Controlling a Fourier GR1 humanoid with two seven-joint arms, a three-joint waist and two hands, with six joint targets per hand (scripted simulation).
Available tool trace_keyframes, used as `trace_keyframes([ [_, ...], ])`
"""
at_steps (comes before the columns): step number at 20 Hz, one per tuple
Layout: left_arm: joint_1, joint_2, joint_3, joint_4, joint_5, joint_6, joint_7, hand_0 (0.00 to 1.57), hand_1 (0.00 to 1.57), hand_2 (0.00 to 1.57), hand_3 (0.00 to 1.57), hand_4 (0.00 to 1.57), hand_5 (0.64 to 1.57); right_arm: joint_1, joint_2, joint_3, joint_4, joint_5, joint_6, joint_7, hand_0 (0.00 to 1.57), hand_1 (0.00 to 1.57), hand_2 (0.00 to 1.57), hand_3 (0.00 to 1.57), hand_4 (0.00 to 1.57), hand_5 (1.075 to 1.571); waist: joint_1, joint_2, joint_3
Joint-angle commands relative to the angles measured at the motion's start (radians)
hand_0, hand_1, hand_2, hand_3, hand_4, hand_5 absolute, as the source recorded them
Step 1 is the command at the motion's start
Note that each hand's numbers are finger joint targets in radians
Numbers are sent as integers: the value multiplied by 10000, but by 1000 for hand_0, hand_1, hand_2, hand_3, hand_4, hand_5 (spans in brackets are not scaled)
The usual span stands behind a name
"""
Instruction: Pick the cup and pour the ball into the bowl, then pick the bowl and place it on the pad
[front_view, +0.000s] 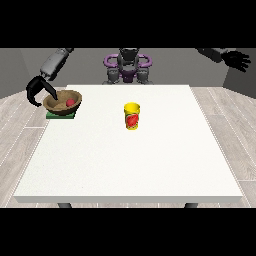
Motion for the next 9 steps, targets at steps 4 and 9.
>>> trace_keyframes([
  [4,-165,-1780,-1635,-2349,-171,986,2063,0,0,0,0,902,1559,-140,-281,224,986,326,211,480,0,0,0,0,0,1359,245,-1648,32],
  [9,555,-2305,-2070,-1342,-903,1574,2309,0,0,0,0,902,1559,-1112,232,642,-291,-56,1399,1361,0,0,0,0,476,1434,-428,-3498,-16],
])
